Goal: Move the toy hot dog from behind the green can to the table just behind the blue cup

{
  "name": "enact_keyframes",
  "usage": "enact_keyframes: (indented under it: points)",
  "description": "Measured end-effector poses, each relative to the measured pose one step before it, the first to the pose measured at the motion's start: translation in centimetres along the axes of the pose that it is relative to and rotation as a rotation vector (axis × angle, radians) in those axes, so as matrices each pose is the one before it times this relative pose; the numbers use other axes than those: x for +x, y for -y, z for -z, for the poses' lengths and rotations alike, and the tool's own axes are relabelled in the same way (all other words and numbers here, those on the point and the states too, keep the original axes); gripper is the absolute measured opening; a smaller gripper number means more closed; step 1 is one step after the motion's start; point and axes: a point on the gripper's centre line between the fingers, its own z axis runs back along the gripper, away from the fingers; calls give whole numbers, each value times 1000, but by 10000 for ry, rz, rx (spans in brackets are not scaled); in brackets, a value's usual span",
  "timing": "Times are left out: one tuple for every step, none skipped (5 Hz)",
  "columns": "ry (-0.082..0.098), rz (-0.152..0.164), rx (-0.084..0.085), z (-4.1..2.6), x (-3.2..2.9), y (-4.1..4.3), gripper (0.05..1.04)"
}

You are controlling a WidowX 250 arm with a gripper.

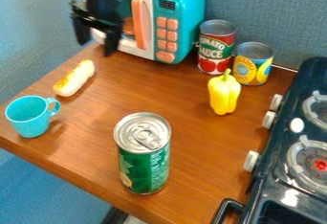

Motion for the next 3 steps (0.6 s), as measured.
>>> enact_keyframes:
  points:
    - [-415,672,-324,-518,64,3998,1001]
    - [78,1074,35,-1918,-281,5045,1001]
    - [-198,357,54,-543,-177,3252,1001]
